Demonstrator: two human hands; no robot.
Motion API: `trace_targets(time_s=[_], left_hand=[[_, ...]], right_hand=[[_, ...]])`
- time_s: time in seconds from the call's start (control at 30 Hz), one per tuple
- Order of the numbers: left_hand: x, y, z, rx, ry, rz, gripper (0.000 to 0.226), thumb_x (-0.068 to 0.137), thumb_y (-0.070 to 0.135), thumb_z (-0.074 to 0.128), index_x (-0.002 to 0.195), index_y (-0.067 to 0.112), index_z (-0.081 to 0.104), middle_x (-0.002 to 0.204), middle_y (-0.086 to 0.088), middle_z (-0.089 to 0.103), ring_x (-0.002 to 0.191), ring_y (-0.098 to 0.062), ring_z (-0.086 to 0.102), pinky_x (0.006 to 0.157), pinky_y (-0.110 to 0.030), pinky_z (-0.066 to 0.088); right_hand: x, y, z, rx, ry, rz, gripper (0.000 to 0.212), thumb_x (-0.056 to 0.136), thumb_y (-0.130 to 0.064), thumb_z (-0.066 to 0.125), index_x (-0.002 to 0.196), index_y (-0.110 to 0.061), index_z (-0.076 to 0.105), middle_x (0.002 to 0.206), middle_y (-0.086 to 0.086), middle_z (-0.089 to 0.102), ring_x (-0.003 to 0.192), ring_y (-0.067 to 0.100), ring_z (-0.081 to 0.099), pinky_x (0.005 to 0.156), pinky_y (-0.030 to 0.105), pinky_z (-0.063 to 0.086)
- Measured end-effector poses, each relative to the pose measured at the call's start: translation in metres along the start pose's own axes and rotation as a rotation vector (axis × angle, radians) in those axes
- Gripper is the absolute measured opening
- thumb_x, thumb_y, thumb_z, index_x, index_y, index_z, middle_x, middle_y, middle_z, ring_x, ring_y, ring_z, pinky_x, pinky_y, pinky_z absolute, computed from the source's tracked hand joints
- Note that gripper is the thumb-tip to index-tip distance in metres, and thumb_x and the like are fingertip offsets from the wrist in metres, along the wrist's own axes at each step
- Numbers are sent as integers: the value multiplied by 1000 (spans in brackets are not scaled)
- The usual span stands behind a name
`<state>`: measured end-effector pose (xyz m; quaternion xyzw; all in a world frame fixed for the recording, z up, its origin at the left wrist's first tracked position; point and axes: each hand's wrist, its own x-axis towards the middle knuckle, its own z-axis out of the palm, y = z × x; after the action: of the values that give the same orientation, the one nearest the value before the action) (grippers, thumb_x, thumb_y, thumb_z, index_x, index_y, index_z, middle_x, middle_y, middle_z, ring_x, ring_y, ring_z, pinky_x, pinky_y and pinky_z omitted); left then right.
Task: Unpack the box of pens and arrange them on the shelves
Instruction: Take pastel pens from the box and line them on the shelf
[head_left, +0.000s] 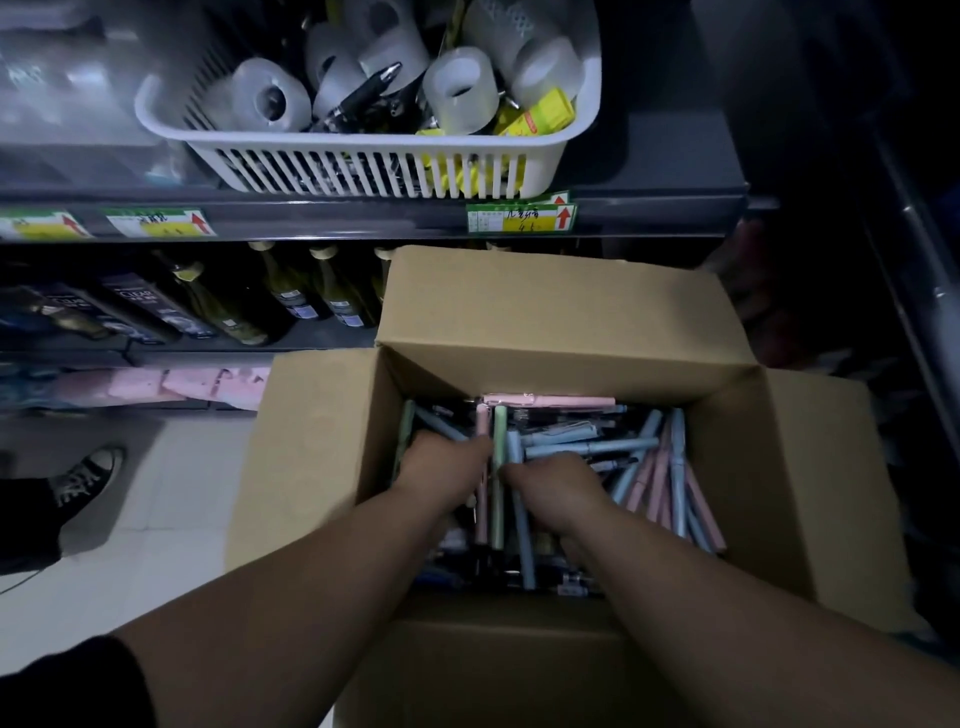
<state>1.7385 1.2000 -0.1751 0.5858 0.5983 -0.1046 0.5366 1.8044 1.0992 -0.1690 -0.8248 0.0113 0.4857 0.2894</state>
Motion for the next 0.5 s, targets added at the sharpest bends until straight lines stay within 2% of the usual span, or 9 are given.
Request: trace_targets(time_s=[0.03, 0.1, 0.17, 0.23, 0.3, 0.4, 0.5], left_hand=[[0, 3, 0, -28, 4, -27, 47, 80, 36, 65, 106, -3, 62, 94, -19, 68, 86, -32, 66, 71, -33, 52], [3, 7, 3, -37, -21, -53, 55, 84, 47, 62, 107, -3, 60, 93, -17, 67, 88, -32, 64, 76, -34, 53], [3, 10, 4, -97, -60, -112, 54, 84, 51, 62, 103, 0, 62, 88, -13, 65, 84, -29, 62, 77, -33, 52], [2, 15, 3, -192, -121, -168, 49, 79, 45, 67, 104, 3, 63, 90, -12, 64, 81, -28, 61, 73, -34, 52], [0, 20, 1, -260, -155, -192, 44, 80, 44, 65, 104, 7, 61, 90, -8, 61, 79, -24, 57, 65, -28, 46], [-1, 29, 1, -295, -116, -176, 33, 91, 39, 57, 82, 8, 59, 73, -7, 54, 64, -22, 50, 56, -27, 38], [2, 26, 4, -162, -106, -123, 31, 96, 16, 51, 69, 2, 55, 63, -12, 53, 36, -22, 48, 43, -24, 38]], right_hand=[[0, 3, -2, 2, -1, -4, 34, 88, -29, 62, 59, -14, 52, 57, 4, 49, 54, 19, 47, 54, 27, 34], [0, 9, -7, 33, 7, -15, 26, 92, -24, 56, 70, -13, 58, 61, 3, 50, 55, 17, 47, 52, 25, 31], [0, 17, -12, 136, 29, -1, 17, 96, -21, 50, 87, -12, 61, 71, 5, 56, 66, 20, 58, 55, 24, 36], [3, 25, -18, 274, 65, 58, 13, 99, -20, 47, 98, -13, 58, 81, 7, 61, 79, 24, 67, 64, 28, 42], [3, 30, -25, 441, 95, 133, 10, 100, -18, 46, 99, -13, 54, 87, 9, 63, 77, 23, 67, 72, 34, 49], [4, 30, -30, 619, 120, 209, 16, 101, -14, 45, 86, -12, 51, 87, 12, 62, 70, 22, 65, 86, 42, 52], [9, 26, -27, 646, 138, 221, 16, 96, -26, 57, 87, -12, 56, 94, 14, 65, 81, 27, 68, 84, 44, 54]])
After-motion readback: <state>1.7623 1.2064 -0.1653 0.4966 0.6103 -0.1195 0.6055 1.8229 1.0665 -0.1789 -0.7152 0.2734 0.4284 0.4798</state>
